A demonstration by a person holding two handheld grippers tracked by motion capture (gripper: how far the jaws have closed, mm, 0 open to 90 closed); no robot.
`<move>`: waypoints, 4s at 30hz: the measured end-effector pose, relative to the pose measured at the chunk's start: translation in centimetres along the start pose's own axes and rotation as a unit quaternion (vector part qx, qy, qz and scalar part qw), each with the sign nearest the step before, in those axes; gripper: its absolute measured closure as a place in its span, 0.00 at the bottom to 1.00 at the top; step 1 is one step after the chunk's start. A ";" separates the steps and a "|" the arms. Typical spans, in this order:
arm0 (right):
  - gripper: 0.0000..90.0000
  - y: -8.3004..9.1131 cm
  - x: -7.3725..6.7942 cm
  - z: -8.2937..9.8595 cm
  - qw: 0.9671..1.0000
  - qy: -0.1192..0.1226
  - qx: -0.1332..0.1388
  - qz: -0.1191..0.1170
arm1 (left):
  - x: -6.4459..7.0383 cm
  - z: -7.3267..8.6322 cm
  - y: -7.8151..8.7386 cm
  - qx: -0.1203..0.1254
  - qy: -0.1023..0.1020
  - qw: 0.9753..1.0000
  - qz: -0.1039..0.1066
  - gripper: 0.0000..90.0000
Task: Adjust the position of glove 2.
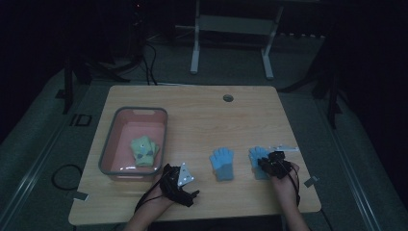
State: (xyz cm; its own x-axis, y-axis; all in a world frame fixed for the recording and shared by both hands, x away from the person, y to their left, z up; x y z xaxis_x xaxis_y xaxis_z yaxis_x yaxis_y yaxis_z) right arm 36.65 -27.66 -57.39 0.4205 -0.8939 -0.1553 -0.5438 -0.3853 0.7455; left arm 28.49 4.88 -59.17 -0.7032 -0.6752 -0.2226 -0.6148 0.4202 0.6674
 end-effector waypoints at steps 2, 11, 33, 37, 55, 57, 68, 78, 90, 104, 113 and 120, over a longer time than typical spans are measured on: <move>0.82 0.1 -0.1 -0.1 1.000 0.009 -0.006 0.001 | 0.0 0.0 0.0 -0.002 0.000 1.000 0.000 0.03; 0.72 2.1 0.4 -1.1 0.998 0.044 0.007 -0.033 | 0.0 0.0 0.0 0.000 -0.001 1.000 0.002 0.03; 0.66 2.2 2.7 -1.2 0.967 0.213 -0.027 -0.136 | 0.1 0.1 0.0 -0.004 -0.004 1.000 0.003 0.03; 0.64 1.5 3.1 -1.0 0.967 0.204 -0.038 -0.146 | 0.0 0.1 -0.1 -0.004 -0.003 1.000 0.003 0.03; 0.92 0.8 2.8 -0.2 0.972 0.177 -0.046 -0.145 | 0.1 0.1 -0.1 -0.006 -0.006 1.000 0.001 0.03; 0.92 1.1 2.7 -0.5 0.974 0.173 -0.042 -0.141 | 0.0 0.1 -0.1 -0.005 -0.005 1.000 0.002 0.03; 0.93 3.7 -0.2 -3.3 0.970 0.180 -0.002 -0.161 | 0.1 0.1 -0.1 -0.005 -0.006 1.000 0.001 0.03; 0.92 3.5 -5.3 -5.6 0.957 0.195 0.017 -0.212 | 0.1 0.1 -0.1 -0.005 -0.010 1.000 0.001 0.03; 0.92 0.7 -10.0 -5.3 0.942 0.233 -0.015 -0.239 | 0.1 0.1 -0.1 -0.002 -0.007 1.000 0.005 0.03; 0.87 -3.6 -9.4 -3.2 0.945 0.220 -0.062 -0.234 | 0.2 0.1 -0.1 -0.007 -0.008 1.000 0.009 0.03; 0.69 -2.7 -9.2 -3.5 0.945 0.231 -0.052 -0.226 | 0.3 -0.3 0.2 0.002 -0.013 1.000 0.004 0.03; 0.62 -1.8 -7.9 -3.4 0.948 0.229 -0.043 -0.215 | 0.8 -1.3 0.5 0.019 -0.004 1.000 0.011 0.05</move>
State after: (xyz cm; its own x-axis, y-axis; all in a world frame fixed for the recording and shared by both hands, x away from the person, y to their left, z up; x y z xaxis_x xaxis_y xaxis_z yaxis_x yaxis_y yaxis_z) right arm 36.81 -19.10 -55.30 0.8722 -0.4573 -0.1739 -0.1976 -0.6544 0.7298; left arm 28.07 3.82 -58.10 -0.7193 -0.6608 -0.2143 -0.6122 0.4573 0.6450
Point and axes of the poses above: each handheld gripper's, and its own axes: y roughly backward along the jaws, z roughly out of its underside, x roughly to its right, the point moved 4 cm from there along -y, roughly forward along the jaws, and after that the axes turned 8 degrees about -z, right-handed, at the moved point
